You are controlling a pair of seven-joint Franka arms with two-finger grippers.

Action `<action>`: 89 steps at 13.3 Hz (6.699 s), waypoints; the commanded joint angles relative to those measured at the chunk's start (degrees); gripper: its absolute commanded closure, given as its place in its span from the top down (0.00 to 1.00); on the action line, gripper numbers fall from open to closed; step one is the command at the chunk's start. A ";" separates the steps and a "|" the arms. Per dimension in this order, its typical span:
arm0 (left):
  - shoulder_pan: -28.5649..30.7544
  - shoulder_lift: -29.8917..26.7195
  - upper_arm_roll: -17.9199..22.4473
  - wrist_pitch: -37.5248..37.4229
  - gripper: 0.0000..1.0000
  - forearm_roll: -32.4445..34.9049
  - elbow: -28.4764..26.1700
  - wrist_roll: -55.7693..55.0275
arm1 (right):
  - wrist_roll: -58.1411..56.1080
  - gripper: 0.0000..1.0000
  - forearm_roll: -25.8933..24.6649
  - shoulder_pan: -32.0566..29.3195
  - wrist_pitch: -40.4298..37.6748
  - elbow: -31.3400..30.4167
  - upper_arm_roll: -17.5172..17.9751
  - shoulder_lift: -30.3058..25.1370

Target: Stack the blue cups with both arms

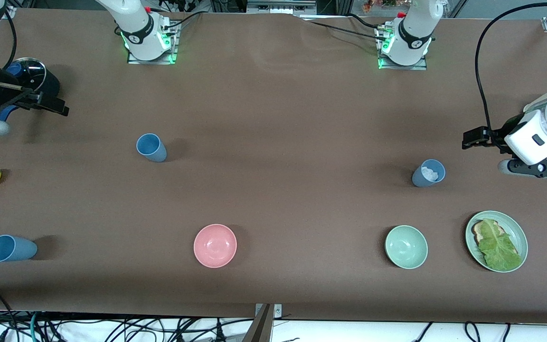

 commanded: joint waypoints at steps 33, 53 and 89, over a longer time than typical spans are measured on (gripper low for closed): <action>-0.29 -7.22 -0.59 3.58 1.00 -1.59 -10.02 -3.05 | 0.69 1.00 0.40 -0.27 -1.29 1.08 0.09 0.37; -0.64 0.50 -0.68 27.82 0.98 2.18 -24.68 -2.88 | 0.69 1.00 0.40 -0.27 -1.20 1.08 0.09 0.37; -28.74 20.37 -6.65 28.63 0.00 -6.86 -6.06 -44.34 | 0.69 1.00 0.66 -0.62 -1.21 0.90 -1.32 0.72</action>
